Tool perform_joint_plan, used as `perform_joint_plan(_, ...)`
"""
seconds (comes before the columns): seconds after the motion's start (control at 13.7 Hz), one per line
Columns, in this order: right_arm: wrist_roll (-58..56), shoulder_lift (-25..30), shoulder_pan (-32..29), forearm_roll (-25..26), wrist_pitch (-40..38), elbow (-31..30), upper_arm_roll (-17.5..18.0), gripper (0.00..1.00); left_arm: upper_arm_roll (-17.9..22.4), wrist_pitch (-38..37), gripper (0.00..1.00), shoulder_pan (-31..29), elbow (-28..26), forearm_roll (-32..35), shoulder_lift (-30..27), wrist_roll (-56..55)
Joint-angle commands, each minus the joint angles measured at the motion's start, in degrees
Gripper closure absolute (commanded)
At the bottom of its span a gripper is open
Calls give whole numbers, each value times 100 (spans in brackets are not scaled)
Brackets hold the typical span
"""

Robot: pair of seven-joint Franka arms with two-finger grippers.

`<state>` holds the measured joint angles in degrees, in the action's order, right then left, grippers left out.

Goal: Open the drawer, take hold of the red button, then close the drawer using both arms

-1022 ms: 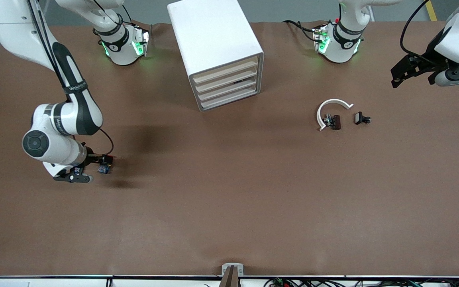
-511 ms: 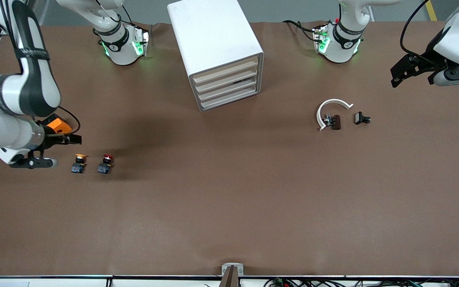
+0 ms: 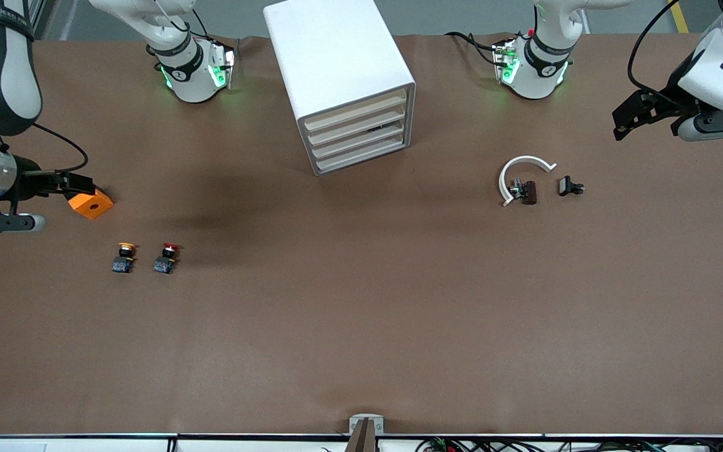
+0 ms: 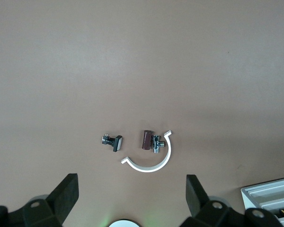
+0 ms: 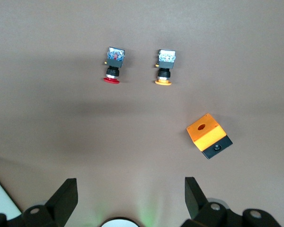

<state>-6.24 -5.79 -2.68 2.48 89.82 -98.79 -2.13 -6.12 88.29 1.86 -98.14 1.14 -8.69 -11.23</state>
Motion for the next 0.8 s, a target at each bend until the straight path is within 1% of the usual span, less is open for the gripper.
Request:
perform_joint_plan(0.0,-79,-1,-74,95,-376,385,73,0,23,57,0,16,-29,-27,-10,86)
perform_joint_plan(0.29,-35,-1,-66,104,-588,711,81,0,58,48,0,-2,-47,-35,-28,68)
perform_joint_plan(0.37,0,-9,-48,104,-588,886,108,0,58,48,0,-2,-47,-35,-28,59)
perform_joint_plan(0.58,-9,-9,-39,121,-913,1107,99,0,58,39,0,-54,-56,-35,-54,51)
perform_joint_plan(0.73,9,-53,-57,121,-1035,1422,99,0,67,91,0,-89,-21,-44,-28,51)
